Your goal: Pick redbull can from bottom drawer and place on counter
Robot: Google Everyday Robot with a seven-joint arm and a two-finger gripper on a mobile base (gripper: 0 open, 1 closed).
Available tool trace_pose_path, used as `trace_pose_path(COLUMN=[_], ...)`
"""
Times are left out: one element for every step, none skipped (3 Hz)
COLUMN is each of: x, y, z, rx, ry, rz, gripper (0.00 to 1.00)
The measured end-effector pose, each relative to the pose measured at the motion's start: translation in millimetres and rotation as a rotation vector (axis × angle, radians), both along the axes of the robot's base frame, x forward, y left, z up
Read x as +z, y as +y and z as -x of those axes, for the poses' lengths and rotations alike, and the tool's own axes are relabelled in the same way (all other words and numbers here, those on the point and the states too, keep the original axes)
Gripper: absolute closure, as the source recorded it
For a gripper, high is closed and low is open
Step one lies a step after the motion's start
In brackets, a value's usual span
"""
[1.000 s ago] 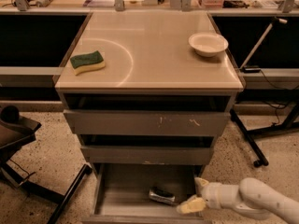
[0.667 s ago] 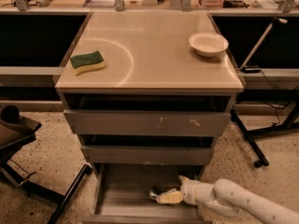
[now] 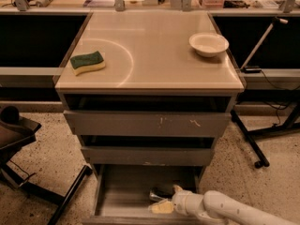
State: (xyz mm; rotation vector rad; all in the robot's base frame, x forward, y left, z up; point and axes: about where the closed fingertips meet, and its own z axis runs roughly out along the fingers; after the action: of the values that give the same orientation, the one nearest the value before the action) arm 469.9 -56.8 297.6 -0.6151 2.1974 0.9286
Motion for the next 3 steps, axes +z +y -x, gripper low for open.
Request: trace_pose_path(x=[-17.4,-26.9,-27.0], y=[77.1,70.5,70.5], z=[14.7,3.5,3.4], rx=[0.047,-0.010,-0.010], ry=[-0.040,-0.049,-0.049], rz=[0.020,0.061,0.061], gripper=[0.00,0.00,0.00])
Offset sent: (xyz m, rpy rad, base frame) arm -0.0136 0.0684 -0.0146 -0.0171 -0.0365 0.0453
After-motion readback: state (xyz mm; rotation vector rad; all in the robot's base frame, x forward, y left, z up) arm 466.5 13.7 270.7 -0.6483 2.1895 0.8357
